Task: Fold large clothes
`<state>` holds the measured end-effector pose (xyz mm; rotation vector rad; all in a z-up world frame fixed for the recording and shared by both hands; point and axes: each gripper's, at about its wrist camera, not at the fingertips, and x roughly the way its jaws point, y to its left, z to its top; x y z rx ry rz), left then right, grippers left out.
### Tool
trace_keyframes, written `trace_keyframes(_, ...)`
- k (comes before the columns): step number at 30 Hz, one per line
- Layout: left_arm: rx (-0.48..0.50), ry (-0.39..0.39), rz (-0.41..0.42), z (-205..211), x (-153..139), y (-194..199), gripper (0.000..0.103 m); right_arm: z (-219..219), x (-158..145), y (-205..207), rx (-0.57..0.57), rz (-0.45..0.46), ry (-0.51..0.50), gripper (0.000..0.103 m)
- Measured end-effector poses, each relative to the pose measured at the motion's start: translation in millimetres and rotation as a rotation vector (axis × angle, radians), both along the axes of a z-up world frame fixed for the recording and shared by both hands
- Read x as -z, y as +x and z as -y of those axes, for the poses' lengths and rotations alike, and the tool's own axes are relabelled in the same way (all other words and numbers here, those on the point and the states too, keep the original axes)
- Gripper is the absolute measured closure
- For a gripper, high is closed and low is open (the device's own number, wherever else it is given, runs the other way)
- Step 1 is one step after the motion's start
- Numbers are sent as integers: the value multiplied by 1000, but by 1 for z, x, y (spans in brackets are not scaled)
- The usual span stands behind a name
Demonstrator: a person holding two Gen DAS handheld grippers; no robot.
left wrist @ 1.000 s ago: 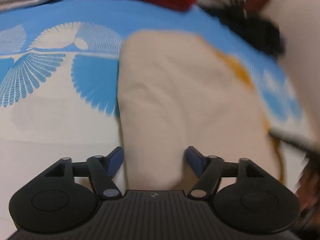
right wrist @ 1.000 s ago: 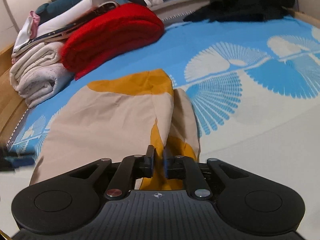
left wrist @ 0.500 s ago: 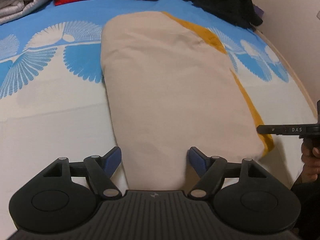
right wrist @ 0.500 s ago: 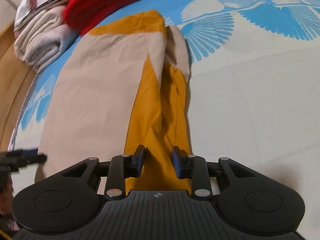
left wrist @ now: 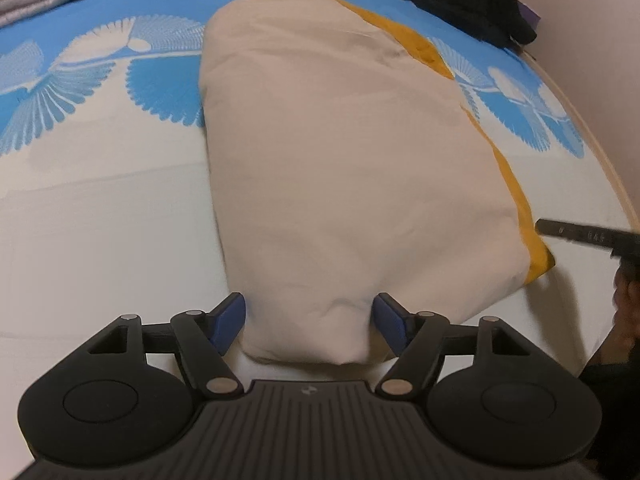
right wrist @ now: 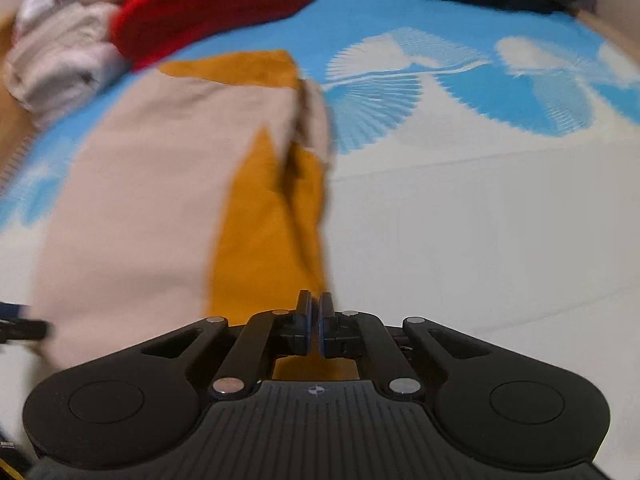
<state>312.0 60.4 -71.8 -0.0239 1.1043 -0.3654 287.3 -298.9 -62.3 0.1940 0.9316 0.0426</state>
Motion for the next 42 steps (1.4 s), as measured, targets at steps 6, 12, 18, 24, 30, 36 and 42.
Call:
trace_keyframes(6,-106,146,112,2,-34,-34,22,2,-32,-22,48,126,-51,95)
trace_keyframes(12,-185,158,427,25,-105,-123,0,-26,-103,-103,-24,447,-184,43)
trace_keyframes(18,-221,135,533,52,-129,-219,0,-54,-121,-203,17,533,-186,21)
trace_keyframes(24,-290,116,443,63,-96,-264,0,-77,-111,-267,18,511,-175,11)
trace_keyframes(30,-314,119,421,63,-83,-245,0,-84,-96,-254,10,439,-181,11)
trace_keyframes(36,-332,85,384,61,-74,-228,0,-91,-84,-240,13,379,-142,11)
trace_keyframes(42,-285,111,426,70,-72,-228,0,-101,-78,-233,-29,374,-145,10)
